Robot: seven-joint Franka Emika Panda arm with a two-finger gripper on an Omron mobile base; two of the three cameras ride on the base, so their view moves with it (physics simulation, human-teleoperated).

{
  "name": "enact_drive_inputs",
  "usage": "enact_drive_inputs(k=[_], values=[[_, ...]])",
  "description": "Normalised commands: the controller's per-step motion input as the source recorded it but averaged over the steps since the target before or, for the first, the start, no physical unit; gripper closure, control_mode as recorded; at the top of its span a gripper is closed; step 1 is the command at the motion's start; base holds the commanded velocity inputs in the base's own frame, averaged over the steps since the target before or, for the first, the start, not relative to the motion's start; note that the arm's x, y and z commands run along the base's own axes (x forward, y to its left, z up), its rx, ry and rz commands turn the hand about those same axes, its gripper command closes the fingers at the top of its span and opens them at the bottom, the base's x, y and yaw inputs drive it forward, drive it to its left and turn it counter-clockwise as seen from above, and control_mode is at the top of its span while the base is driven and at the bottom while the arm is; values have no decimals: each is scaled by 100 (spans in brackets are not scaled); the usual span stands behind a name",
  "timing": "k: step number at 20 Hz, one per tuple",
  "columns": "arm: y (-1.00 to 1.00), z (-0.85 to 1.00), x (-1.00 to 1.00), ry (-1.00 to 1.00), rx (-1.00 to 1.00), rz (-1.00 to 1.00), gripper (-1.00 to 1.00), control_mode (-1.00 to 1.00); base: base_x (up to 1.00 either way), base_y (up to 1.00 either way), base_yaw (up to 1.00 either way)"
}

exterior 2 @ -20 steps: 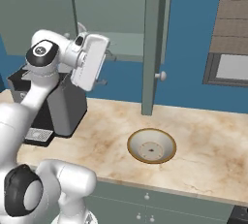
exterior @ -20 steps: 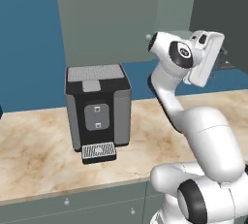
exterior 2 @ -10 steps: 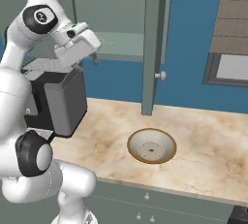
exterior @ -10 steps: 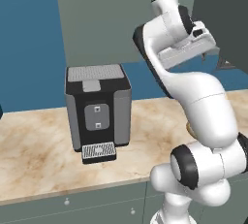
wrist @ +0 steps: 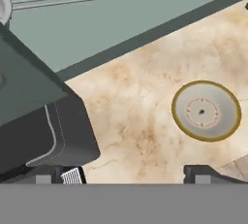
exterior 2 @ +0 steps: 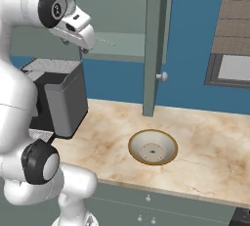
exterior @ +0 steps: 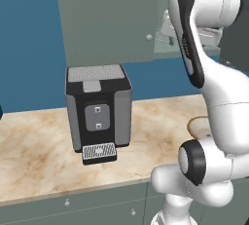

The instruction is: Open the cabinet and setup a tea strainer by placing it in the bowl upright.

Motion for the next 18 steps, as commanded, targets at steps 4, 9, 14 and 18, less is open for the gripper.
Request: enact_drive_inputs(k=[4, 9, 14, 18], values=[[47, 64, 0, -38, 12, 23, -100, -100, 0, 0, 0], [76, 15, 3, -25, -8, 27, -100, -100, 0, 0, 0], [50, -8, 17, 6, -24, 8, -100, -100, 0, 0, 0], [-27, -19, 61, 14, -16, -20, -100, -100, 0, 0, 0]])
